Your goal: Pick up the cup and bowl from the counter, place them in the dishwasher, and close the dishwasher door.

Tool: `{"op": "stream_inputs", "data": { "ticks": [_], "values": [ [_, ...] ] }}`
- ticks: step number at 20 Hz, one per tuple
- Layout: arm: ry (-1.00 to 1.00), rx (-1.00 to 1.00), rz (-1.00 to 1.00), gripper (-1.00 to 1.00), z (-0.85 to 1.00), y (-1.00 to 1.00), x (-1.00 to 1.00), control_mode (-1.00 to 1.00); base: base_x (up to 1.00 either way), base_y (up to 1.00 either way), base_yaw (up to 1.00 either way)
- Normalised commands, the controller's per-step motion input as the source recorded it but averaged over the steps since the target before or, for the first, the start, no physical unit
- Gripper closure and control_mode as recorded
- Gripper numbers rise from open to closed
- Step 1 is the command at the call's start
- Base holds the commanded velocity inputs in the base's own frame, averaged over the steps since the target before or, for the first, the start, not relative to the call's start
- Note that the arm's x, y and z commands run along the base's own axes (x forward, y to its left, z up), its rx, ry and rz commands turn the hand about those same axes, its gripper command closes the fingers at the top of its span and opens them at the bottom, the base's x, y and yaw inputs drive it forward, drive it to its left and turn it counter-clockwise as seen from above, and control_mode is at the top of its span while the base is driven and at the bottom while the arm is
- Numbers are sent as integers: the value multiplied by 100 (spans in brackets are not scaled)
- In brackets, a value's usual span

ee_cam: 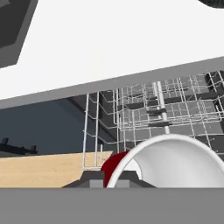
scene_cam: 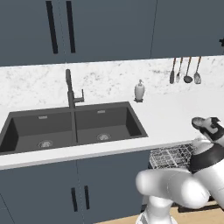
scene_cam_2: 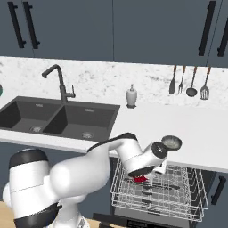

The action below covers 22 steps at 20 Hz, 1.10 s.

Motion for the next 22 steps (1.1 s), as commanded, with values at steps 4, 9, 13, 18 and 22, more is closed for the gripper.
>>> {"op": "stream_inputs", "data": {
  "ticks": [4,9,13,18,22],
  "values": [
    [3,9,8,100,-60,-3,16,-100,0,0,0],
    [3,4,8,100,-70,-3,33,-100,0,0,0],
    [-12,14,3,100,-54,-18,8,-100,0,0,0],
    [-22,16,0,100,-31,-20,6,-100,0,0,0],
    [-14,2,0,100,-2,-3,41,-100,0,0,0]
  ]
}}
